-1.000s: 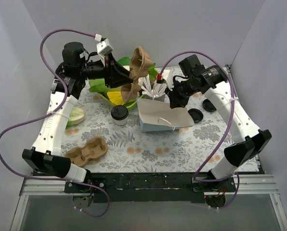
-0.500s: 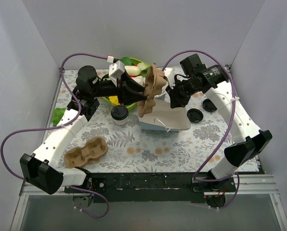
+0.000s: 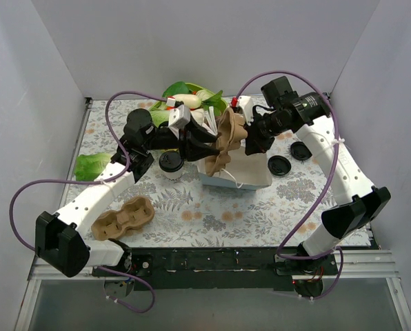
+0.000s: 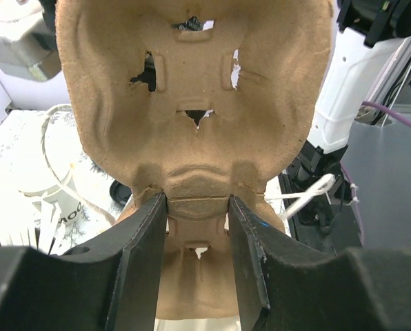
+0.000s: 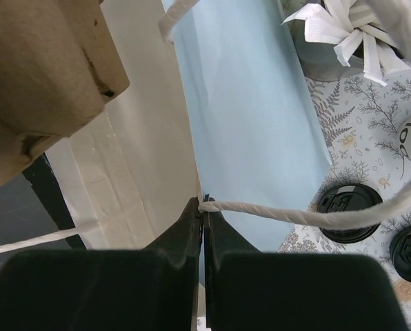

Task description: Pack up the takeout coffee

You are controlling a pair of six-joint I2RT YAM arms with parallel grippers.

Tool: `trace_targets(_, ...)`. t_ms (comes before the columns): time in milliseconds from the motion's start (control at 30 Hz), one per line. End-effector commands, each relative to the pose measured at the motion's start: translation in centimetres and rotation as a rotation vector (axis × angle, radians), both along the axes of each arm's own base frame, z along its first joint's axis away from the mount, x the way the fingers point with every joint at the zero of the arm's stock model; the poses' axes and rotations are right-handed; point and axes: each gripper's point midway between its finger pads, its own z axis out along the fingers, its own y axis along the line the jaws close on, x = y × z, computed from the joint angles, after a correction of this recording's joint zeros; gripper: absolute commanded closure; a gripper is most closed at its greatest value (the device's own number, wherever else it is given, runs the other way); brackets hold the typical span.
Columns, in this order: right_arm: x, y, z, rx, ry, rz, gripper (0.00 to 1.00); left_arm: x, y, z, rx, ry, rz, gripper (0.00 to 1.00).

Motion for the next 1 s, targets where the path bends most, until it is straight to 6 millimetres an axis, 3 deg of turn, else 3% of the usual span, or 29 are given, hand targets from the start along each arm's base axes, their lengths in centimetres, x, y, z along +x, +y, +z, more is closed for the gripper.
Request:
trace_targets(0,-1.8,-0.3,0.9,0.034,0.019,0.003,0.99,0.3,-0.2,0.0,-0.011,-0.085,0.015,1.00)
trace_targets(333,-1.9,-0.5,1.5,0.040,-0.010,0.013,0.99,0.6,-0.6,-4.0,0.108,0.048,-0.004,1.00)
trace_targets(467,-1.8,-0.2,1.8,0.057,-0.003,0.019,0.99,0.8,-0.7,-4.7,0.161,-0.043,0.024,1.00)
trace_targets(633,-0.7,0.1,2.9,0.073,-0.035,-0.018,0.99,-0.6,-0.8,-5.8,0.244,-0.068,-0.009,1.00)
trace_targets(967,-0.1,0.1,2.4,0.057,-0.034,-0.009,0.99,-1.9,-0.5,-7.7,0.394,-0.187,-0.041,1.00)
